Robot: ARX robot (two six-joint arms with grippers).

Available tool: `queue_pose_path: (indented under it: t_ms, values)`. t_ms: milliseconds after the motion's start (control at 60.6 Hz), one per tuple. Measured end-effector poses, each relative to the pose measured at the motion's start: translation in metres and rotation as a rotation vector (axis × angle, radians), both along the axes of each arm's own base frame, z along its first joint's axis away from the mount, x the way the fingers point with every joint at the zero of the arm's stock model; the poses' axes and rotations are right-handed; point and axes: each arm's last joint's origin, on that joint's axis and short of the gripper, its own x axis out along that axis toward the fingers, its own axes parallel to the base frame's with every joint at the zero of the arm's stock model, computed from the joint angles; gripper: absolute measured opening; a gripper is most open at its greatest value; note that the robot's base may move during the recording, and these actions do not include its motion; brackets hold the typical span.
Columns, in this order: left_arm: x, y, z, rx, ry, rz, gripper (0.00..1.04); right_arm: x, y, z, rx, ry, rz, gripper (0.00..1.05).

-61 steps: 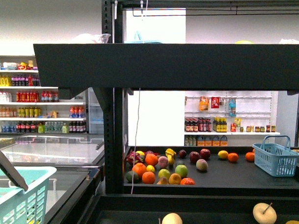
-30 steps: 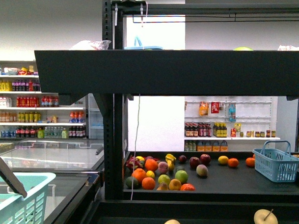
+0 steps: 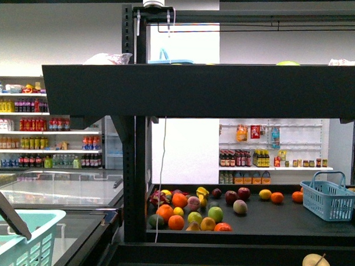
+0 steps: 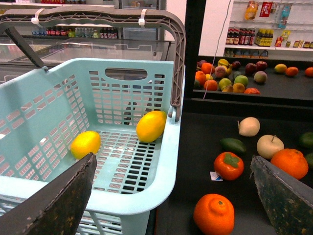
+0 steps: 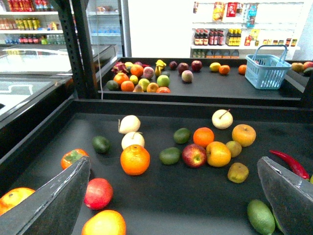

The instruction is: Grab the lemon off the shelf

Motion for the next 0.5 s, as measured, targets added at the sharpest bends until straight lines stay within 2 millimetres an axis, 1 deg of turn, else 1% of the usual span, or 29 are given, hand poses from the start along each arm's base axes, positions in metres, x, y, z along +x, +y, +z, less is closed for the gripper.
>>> queue_pose_path:
  t_ms: [495]
  values:
    - [0.0, 0.0, 0.0, 0.0, 0.0, 0.0, 0.97, 0.0, 0.0, 0.0, 0.0, 0.0, 0.0, 1.02]
